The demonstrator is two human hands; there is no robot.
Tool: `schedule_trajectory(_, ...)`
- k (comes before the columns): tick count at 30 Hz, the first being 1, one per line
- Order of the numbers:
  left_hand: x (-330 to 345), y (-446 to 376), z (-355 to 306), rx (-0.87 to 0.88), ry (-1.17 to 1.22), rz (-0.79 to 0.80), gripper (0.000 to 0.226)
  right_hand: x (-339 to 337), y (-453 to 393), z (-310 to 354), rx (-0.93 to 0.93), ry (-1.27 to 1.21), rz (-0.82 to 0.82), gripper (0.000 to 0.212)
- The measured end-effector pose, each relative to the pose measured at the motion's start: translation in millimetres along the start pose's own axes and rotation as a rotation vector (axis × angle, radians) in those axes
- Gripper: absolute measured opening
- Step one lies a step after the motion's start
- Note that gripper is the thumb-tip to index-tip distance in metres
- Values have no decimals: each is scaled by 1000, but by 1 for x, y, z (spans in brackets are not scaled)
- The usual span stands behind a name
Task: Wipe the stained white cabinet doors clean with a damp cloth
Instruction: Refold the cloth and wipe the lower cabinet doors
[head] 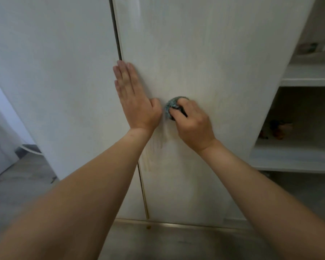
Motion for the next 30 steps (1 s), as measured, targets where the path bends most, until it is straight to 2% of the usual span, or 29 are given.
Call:
schedule_trajectory(2, 1, 3, 1, 21, 17, -42, 99, -27, 8, -37, 204, -14, -170, 14)
schedule_trajectory(4, 1, 3, 2, 39, 27, -72, 99, -57, 33, -90, 501, -34, -349, 16)
schedule_trajectory(6, 2, 4, 3, 54, 19, -80, 98, -77, 63, -123, 709, -46, -442, 15)
schedule_trajectory(8, 2, 5, 4, 56, 6, -83, 98, -73, 77, -125, 786, -68, -470, 13)
schedule_trajectory(10, 0, 4, 3, 44, 4, -81, 98, -50, 73, -96, 753, -45, -380, 16)
schedule_trajectory(13, -1, 5, 0, 15, 12, -59, 99, -8, 57, -37, 366, 43, -32, 16)
schedule_trajectory(14, -3, 6, 1, 12, 14, -53, 98, -8, 58, -38, 321, 56, 0, 15)
schedule_trajectory(15, -4, 6, 2, 14, 14, -46, 98, -17, 63, -54, 380, 63, -42, 15)
schedule_trajectory(18, -3, 8, 4, 50, 17, -6, 98, -55, 103, -110, 879, -73, -416, 11)
schedule_trajectory(19, -3, 9, 5, 64, 24, 4, 97, -51, 107, -106, 946, -99, -468, 11)
schedule_trajectory(20, -3, 11, 7, 72, 38, 16, 96, -40, 100, -90, 927, -92, -442, 12)
schedule_trajectory(21, -4, 15, 11, 74, 52, 26, 95, -24, 85, -64, 828, -87, -345, 16)
schedule_trajectory(24, -11, 34, 32, 79, 62, 32, 88, 34, 46, 33, 289, -115, 72, 23)
schedule_trajectory(25, -14, 39, 41, 88, 47, 35, 85, 41, 37, 47, 170, -101, 142, 21)
schedule_trajectory(27, -20, 44, 64, 82, -1, 31, 80, 36, 5, 54, 91, -74, 118, 15)
schedule_trajectory(30, -25, 45, 91, 83, -15, 46, 76, 28, -61, 51, 132, -37, 2, 20)
Point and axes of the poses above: each hand's wrist, its own y-axis away from the middle knuckle, its own x-axis out of the palm, z = x × y, the point moved 9 cm from there along -y, towards the middle knuckle, and after that the axes turned 13 degrees about z, right-handed, at the moved point
